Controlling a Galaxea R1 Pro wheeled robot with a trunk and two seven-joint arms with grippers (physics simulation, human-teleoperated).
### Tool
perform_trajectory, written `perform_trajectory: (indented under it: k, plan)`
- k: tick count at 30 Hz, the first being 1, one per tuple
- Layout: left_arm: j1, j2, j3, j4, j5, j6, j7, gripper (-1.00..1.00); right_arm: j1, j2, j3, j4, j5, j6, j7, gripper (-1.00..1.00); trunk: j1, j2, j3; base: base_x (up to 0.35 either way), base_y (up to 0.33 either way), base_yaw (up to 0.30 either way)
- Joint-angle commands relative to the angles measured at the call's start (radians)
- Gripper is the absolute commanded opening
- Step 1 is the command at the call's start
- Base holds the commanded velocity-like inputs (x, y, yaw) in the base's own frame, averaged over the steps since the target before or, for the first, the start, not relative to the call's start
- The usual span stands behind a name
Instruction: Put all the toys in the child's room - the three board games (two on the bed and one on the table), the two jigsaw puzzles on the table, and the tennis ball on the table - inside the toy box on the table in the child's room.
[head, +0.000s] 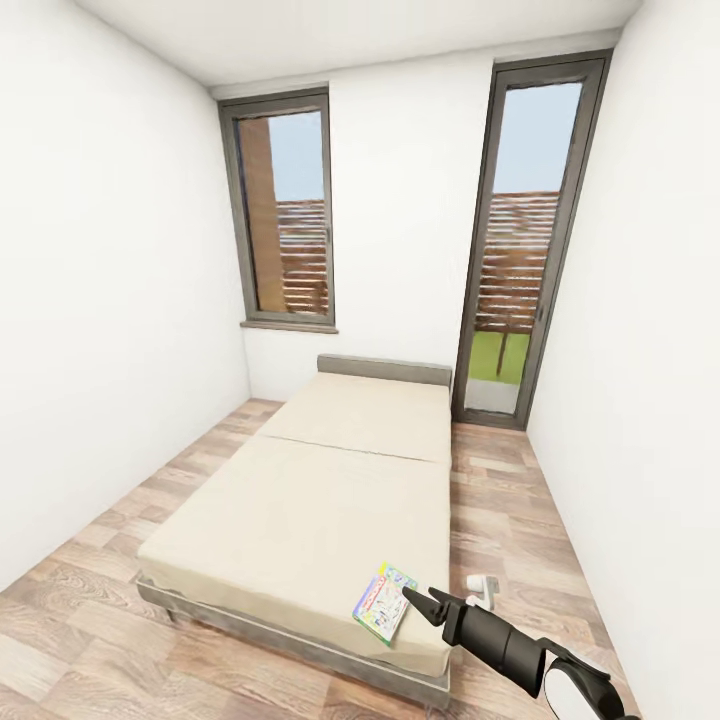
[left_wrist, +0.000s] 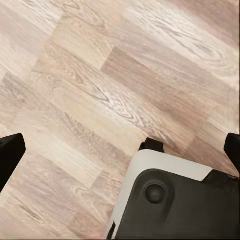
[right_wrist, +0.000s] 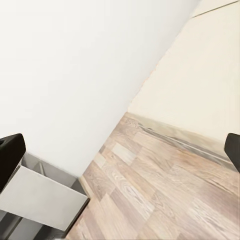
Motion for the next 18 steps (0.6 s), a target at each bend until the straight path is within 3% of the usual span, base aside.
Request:
perform_trajectory:
  k: [1, 2, 8, 18]
  plan:
    - [-0.001, -0.013, 0.008, 0.002, -0.01, -0.004, 0.004, 1.0, 0.0, -0.001, 0.001, 0.0, -0.01, 0.006, -0.004, 1.0, 0.0, -0.001, 0.0, 0.0, 0.0, -0.008]
    - [-0.001, -0.037, 0.008, 0.002, -0.01, -0.004, 0.004, 1.0, 0.0, -0.001, 0.001, 0.0, -0.01, 0.006, -0.01, 1.0, 0.0, -0.001, 0.0, 0.0, 0.0, -0.005]
    - [0.0, -0.087, 0.008, 0.002, -0.01, -0.004, 0.004, 1.0, 0.0, -0.001, 0.001, -0.001, -0.011, 0.007, -0.027, 1.0, 0.0, -0.001, 0.0, 0.0, 0.0, -0.002]
    - [0.002, -0.087, 0.009, 0.001, -0.011, -0.004, 0.008, 1.0, 0.0, -0.001, 0.001, -0.001, -0.011, 0.007, -0.032, 1.0, 0.0, -0.001, 0.0, 0.0, 0.0, 0.0]
